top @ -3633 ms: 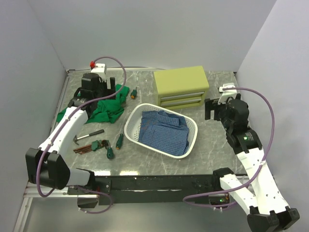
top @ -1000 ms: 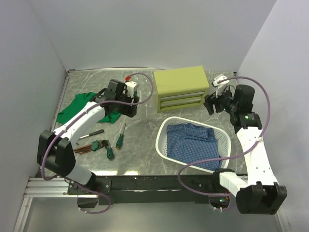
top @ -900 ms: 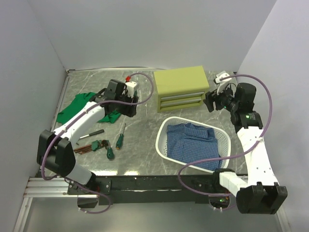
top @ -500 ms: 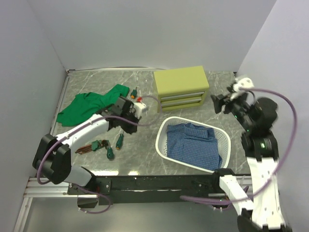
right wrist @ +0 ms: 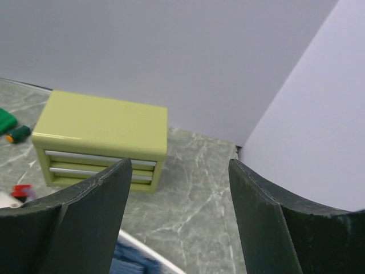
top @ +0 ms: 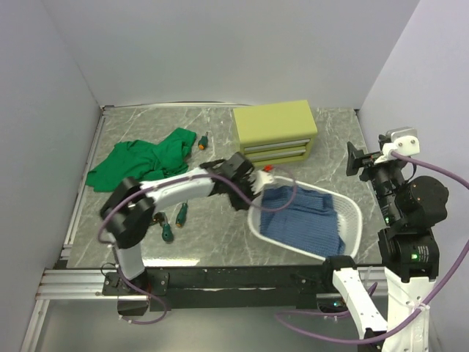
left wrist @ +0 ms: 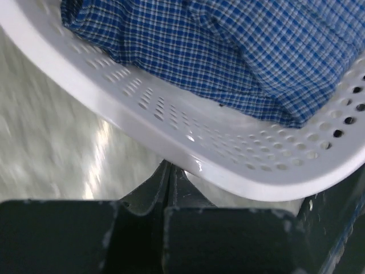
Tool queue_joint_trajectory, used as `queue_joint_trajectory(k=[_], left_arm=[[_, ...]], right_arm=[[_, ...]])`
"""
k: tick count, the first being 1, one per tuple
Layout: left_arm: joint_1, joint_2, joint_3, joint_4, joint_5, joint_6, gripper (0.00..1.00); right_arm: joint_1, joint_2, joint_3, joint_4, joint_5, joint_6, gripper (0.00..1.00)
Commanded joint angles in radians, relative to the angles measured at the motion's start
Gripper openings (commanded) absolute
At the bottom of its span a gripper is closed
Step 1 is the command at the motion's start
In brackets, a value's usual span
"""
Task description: Sort the tools into containers
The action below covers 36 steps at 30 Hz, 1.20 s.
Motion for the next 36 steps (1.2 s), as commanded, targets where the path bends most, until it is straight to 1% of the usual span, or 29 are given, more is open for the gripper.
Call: queue_joint_trajectory(k=[1, 2, 3, 6, 9, 10, 12, 13, 14, 15, 16, 17, 18, 19, 20, 21, 22, 23, 24, 25, 26, 27, 28, 29, 31, 33, 34, 35, 36], left_arm=[[-0.078, 0.143, 0.258, 0.040, 0.111, 0.055, 0.01], [-0.091, 0.174, 0.303, 0.031, 0.114, 0.056, 0.01], [-0.103, 0.230, 0.390, 0.022, 0.120, 0.059, 0.01], [-0.146, 0.309, 0.498, 0.028, 0.105, 0.033, 0.01], [-0.155, 0.332, 0.513, 0.108, 0.017, -0.045, 0.01], [-0.152, 0.329, 0.509, 0.137, -0.103, -0.072, 0.06], [-0.113, 0.300, 0.483, 0.142, -0.168, -0.123, 0.09], [-0.091, 0.282, 0.469, 0.143, -0.191, -0.143, 0.14], [-0.068, 0.234, 0.457, 0.142, -0.213, -0.177, 0.18], [-0.025, 0.203, 0.425, 0.142, -0.213, -0.180, 0.18], [-0.010, 0.173, 0.409, 0.140, -0.218, -0.175, 0.18], [0.004, 0.106, 0.392, 0.139, -0.230, -0.154, 0.16], [0.018, 0.070, 0.356, 0.146, -0.236, -0.142, 0.11], [0.026, 0.035, 0.333, 0.157, -0.250, -0.134, 0.01], [0.030, -0.038, 0.282, 0.180, -0.295, -0.135, 0.01], [0.049, -0.073, 0.254, 0.229, -0.311, -0.142, 0.01], [0.063, -0.105, 0.230, 0.263, -0.336, -0.155, 0.01], [0.075, -0.158, 0.202, 0.295, -0.346, -0.190, 0.01], [0.102, -0.180, 0.150, 0.362, -0.419, -0.201, 0.01], [0.112, -0.200, 0.124, 0.394, -0.455, -0.214, 0.01], [0.122, -0.223, 0.081, 0.424, -0.484, -0.221, 0.01], [0.145, -0.225, 0.069, 0.468, -0.529, -0.223, 0.01], [0.153, -0.225, 0.062, 0.476, -0.546, -0.223, 0.01], [0.164, -0.207, 0.068, 0.475, -0.563, -0.259, 0.01], [0.198, -0.179, 0.085, 0.465, -0.586, -0.290, 0.01], [0.245, -0.141, 0.108, 0.461, -0.583, -0.365, 0.01], [0.259, -0.130, 0.111, 0.470, -0.568, -0.385, 0.01], [0.280, -0.104, 0.122, 0.473, -0.577, -0.424, 0.01], [0.291, -0.088, 0.133, 0.465, -0.595, -0.445, 0.01]], right_arm=[[0.005, -0.022, 0.014, -0.021, 0.083, -0.041, 0.76], [0.004, -0.026, 0.008, -0.025, 0.088, -0.048, 0.76], [0.004, -0.036, -0.007, -0.024, 0.097, -0.051, 0.76], [0.004, -0.075, -0.049, -0.015, 0.112, -0.066, 0.77], [0.006, -0.091, -0.102, 0.008, 0.126, -0.049, 0.77], [0.005, -0.091, -0.118, 0.017, 0.135, -0.043, 0.77], [0.006, -0.073, -0.170, 0.059, 0.135, -0.023, 0.77], [0.005, -0.056, -0.190, 0.073, 0.131, -0.016, 0.77], [0.004, -0.033, -0.219, 0.103, 0.131, 0.000, 0.77], [0.006, 0.024, -0.228, 0.120, 0.131, 0.039, 0.72], [0.005, 0.058, -0.239, 0.138, 0.111, 0.055, 0.68], [0.001, 0.093, -0.254, 0.190, 0.111, 0.069, 0.63], [0.001, 0.165, -0.259, 0.226, 0.112, 0.095, 0.53], [-0.003, 0.202, -0.262, 0.263, 0.115, 0.104, 0.44], [-0.006, 0.240, -0.264, 0.353, 0.126, 0.116, 0.33], [-0.008, 0.318, -0.260, 0.402, 0.164, 0.141, 0.05], [-0.008, 0.364, -0.254, 0.453, 0.207, 0.149, 0.00], [-0.009, 0.415, -0.216, 0.497, 0.268, 0.156, 0.00], [-0.011, 0.531, -0.183, 0.528, 0.288, 0.162, 0.00], [-0.023, 0.591, -0.146, 0.527, 0.286, 0.164, 0.00], [-0.044, 0.719, -0.056, 0.507, 0.264, 0.176, 0.00], [-0.054, 0.783, -0.002, 0.476, 0.247, 0.191, 0.01], [-0.083, 0.849, 0.116, 0.411, 0.206, 0.199, 0.02], [-0.097, 0.976, 0.179, 0.371, 0.107, 0.208, 0.04], [-0.139, 1.090, 0.338, 0.309, 0.050, 0.314, 0.04], [-0.164, 1.193, 0.375, 0.339, -0.068, 0.400, 0.04], [-0.169, 1.222, 0.411, 0.355, -0.101, 0.396, 0.04], [-0.163, 1.288, 0.449, 0.335, -0.119, 0.370, 0.03], [-0.163, 1.317, 0.482, 0.318, -0.157, 0.368, 0.03]])
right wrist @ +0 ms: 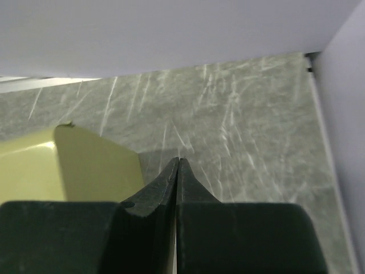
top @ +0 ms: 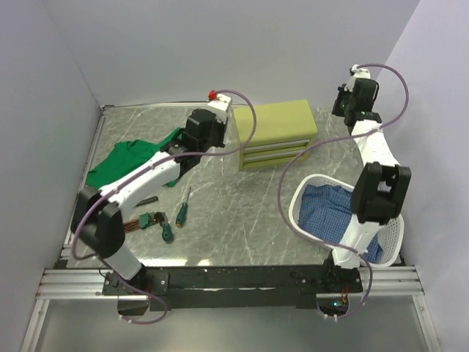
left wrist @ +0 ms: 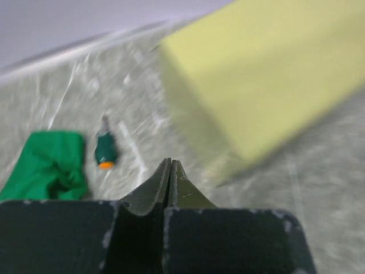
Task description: Sort the tools into containers
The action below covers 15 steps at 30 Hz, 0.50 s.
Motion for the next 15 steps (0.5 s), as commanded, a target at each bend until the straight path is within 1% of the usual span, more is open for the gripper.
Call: queue_joint_trajectory(k=[1, 2, 5, 7, 8, 10, 12, 13, 15], left_arm=[[0.069, 0.086, 0.044, 0.007, -0.083, -0.162, 0.01], [0.083, 0.113, 0.059, -0.004, -0.074, -0.190, 0.01], [0.100, 0.170, 0.092, -0.013, -0.035, -0.166, 0.01], [0.106, 0.191, 0.105, -0.010, -0.007, -0.176, 0.01], [0.106, 0.207, 0.113, -0.006, 0.039, -0.181, 0.01], [0.106, 0.222, 0.121, 0.006, 0.074, -0.184, 0.01], [0.106, 0.242, 0.132, 0.009, 0.120, -0.182, 0.01], [0.108, 0.248, 0.136, 0.011, 0.133, -0.179, 0.01], [0.106, 0.267, 0.148, 0.003, 0.169, -0.175, 0.01]], right_arm=[[-0.011, 0.123, 0.156, -0.038, -0.191, 0.072, 0.03], [-0.009, 0.160, 0.165, -0.041, -0.200, 0.080, 0.02], [0.005, 0.216, 0.193, -0.065, -0.272, 0.065, 0.02], [0.023, 0.230, 0.182, -0.091, -0.318, 0.045, 0.02], [0.034, 0.234, 0.175, -0.101, -0.337, 0.040, 0.01], [0.058, 0.235, 0.149, -0.122, -0.390, 0.048, 0.01], [0.081, 0.230, 0.136, -0.148, -0.473, 0.048, 0.01], [0.092, 0.237, 0.160, -0.227, -0.496, 0.030, 0.01], [0.124, 0.252, 0.184, -0.314, -0.547, -0.038, 0.00]])
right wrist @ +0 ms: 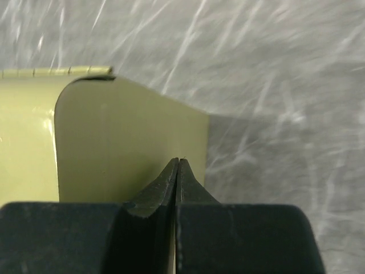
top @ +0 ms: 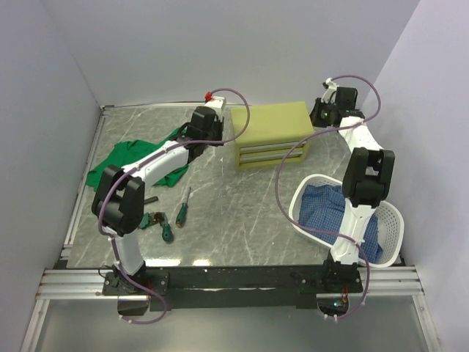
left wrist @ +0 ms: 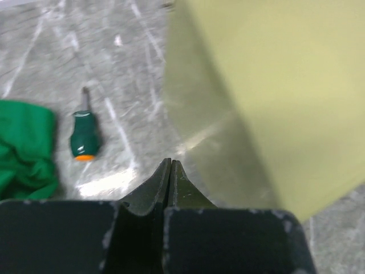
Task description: Sort the tools into containers
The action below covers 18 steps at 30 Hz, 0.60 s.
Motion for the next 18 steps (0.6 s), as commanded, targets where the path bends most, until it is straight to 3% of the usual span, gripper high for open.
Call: queue_joint_trajectory(k=[1, 12, 15, 18], left_arm=[[-0.004, 0.026, 0.063, 0.033, 0.106, -0.012, 0.01], [0.059, 0.045, 0.016, -0.001, 0.090, -0.015, 0.01], [0.079, 0.049, 0.034, -0.031, 0.023, -0.001, 0.01], [0.123, -0.042, -0.015, -0.053, -0.006, -0.035, 0.01]], right_arm=[[0.092, -0.004, 0.025, -0.221, -0.221, -0.073, 0.00], [0.290, -0.264, -0.277, -0.221, -0.302, -0.046, 0.00], [0.290, -0.347, -0.314, -0.191, -0.209, 0.036, 0.00], [0.220, -0.410, -0.286, -0.186, -0.085, 0.021, 0.00]])
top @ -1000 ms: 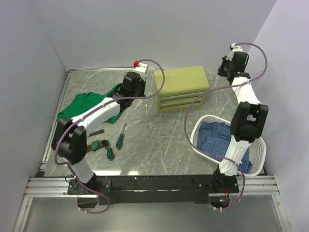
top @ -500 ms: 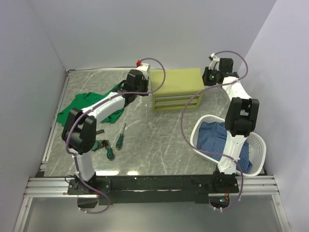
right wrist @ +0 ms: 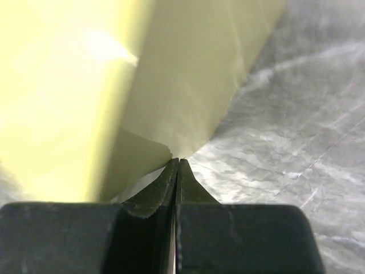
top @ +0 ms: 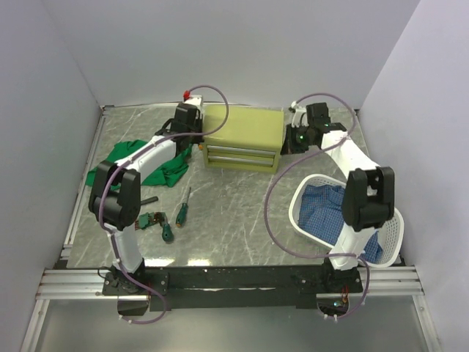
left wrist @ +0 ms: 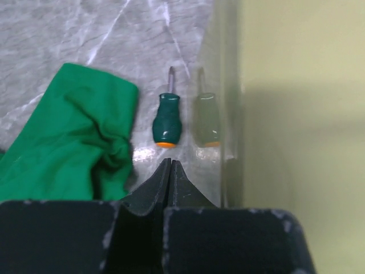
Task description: Sort the tools into containers
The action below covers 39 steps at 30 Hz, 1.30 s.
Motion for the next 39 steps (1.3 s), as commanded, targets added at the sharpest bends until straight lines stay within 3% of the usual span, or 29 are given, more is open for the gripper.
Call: queue_joint_trajectory(k=[1, 2, 6, 11, 15, 21, 25, 29, 32, 39], left_arm=[[-0.002, -0.141, -0.069, 0.003, 0.026, -0.043, 0.01], [0.003, -0.169, -0.094, -0.003, 0.023, -0.040, 0.01], [0.003, -0.285, -0.212, -0.005, 0.046, -0.068, 0.01], [0.003, -0.312, -0.267, -0.077, 0.095, -0.170, 0.01], [0.003, -0.322, -0.289, -0.048, 0.049, -0.232, 0.01], [0.020, -0.265, -0.231, -0.034, 0.038, -0.261, 0.01], [0.025, -0.207, -0.199, -0.013, 0.021, -0.282, 0.01], [0.054, -0.135, -0.143, 0.003, 0.002, -0.318, 0.01], [0.077, -0.072, -0.090, 0.004, 0.007, -0.356, 0.01], [0.061, 0.068, 0.048, 0.067, 0.148, -0.345, 0.01]], right_arm=[[-0.016, -0.146, 0.069, 0.070, -0.025, 0.068, 0.00], [-0.034, -0.155, 0.078, 0.091, 0.066, 0.067, 0.00], [-0.091, -0.099, 0.135, 0.231, 0.182, 0.053, 0.00], [-0.081, 0.162, 0.377, 0.340, 0.142, 0.102, 0.00], [-0.047, 0.338, 0.596, 0.366, 0.090, 0.084, 0.00], [-0.030, 0.519, 0.741, 0.454, -0.024, 0.110, 0.01], [-0.047, 0.541, 0.724, 0.463, -0.338, 0.174, 0.01], [-0.050, 0.501, 0.634, 0.409, -0.546, 0.177, 0.01], [-0.050, 0.438, 0.501, 0.373, -0.615, 0.171, 0.01], [-0.051, 0.265, 0.313, 0.198, -0.608, 0.041, 0.01]])
